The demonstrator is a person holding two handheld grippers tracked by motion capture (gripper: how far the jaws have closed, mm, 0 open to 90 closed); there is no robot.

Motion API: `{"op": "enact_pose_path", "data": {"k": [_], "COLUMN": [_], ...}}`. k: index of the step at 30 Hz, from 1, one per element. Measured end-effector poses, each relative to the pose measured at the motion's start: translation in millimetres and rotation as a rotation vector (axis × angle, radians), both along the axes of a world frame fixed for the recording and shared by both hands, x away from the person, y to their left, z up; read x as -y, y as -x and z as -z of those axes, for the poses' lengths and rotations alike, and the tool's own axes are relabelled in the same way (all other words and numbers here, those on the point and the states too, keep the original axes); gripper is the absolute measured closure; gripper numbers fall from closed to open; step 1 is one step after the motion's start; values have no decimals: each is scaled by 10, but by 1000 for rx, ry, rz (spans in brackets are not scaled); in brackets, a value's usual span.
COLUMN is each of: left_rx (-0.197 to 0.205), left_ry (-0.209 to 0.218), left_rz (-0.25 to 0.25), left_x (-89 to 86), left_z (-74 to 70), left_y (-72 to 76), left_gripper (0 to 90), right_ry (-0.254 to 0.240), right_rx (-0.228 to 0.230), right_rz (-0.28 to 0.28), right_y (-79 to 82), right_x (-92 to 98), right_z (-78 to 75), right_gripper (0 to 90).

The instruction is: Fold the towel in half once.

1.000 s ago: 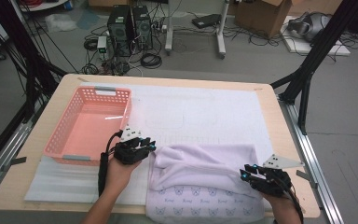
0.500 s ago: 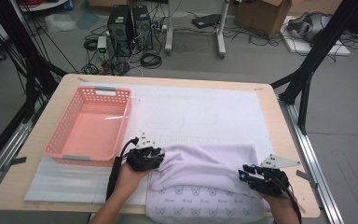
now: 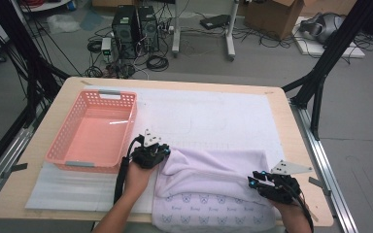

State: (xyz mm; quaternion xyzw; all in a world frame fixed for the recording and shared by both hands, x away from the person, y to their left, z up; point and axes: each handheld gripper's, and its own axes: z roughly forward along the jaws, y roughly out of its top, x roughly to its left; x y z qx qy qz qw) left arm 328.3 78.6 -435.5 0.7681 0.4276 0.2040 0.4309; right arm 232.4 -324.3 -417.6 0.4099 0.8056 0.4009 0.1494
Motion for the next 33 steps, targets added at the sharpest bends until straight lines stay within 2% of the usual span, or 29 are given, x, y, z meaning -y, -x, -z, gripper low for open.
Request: {"op": "enact_pose_path", "data": {"k": [1, 3, 4, 5, 6, 7, 9, 11, 13, 14, 16, 18, 19, 22, 24, 27, 29, 30, 33], "left_rx": [-3, 1, 4, -16, -39, -42, -64, -79, -79, -93, -109, -128, -136, -145, -114, -69, -72, -82, -101], "left_ry": [1, 26, 58, 104, 142, 144, 152, 176, 195, 199, 175, 131, 108, 12, -86, -92, -89, -77, -6], "left_rz": [-10, -63, -106, -134, -131, -121, -66, -18, 19, 45, 64, 50, 39, 23, -8, -62, -92, -97, -88], "left_x": [3, -1, -21, -53, -78, -82, -73, -54, -25, -10, 23, 34, 40, 59, 72, 64, 52, 34, -37], "left_z": [-4, -7, -11, -19, -26, -29, -39, -60, -82, -86, -69, -36, -17, 35, 49, 86, 90, 89, 70], "left_y": [-31, -84, -101, -115, -120, -112, -81, -50, -16, -5, 4, -12, -21, -32, -12, 30, 47, 50, 70], "left_gripper": [828, 788, 722, 667, 629, 591, 570, 534, 525, 523, 511, 482, 474, 457, 529, 618, 605, 566, 526], "right_ry": [0, 3, 1, -1, -1, -5, -7, 9, 12, 21, 55, 114, 117, 160, 181, 209, 176, 169, 100], "right_rx": [0, 16, 25, 31, 36, 43, 44, 38, 21, 10, -11, -40, -29, 8, 23, 40, 24, 25, 44], "right_rz": [6, 28, 45, 64, 85, 112, 135, 142, 127, 115, 83, 81, 81, 136, 191, 280, 315, 322, 310], "right_y": [-6, -25, -38, -55, -73, -99, -147, -239, -363, -425, -559, -687, -735, -823, -860, -901, -908, -899, -798], "right_x": [3, 12, 22, 35, 49, 73, 102, 118, 95, 64, -20, -93, -101, -67, -11, 75, 124, 142, 209], "right_z": [2, 7, 9, 8, 7, 7, 10, 27, 64, 87, 148, 221, 240, 240, 246, 249, 246, 238, 181], "right_gripper": [660, 660, 654, 641, 617, 594, 571, 556, 554, 566, 595, 596, 605, 662, 695, 712, 687, 673, 582]}}
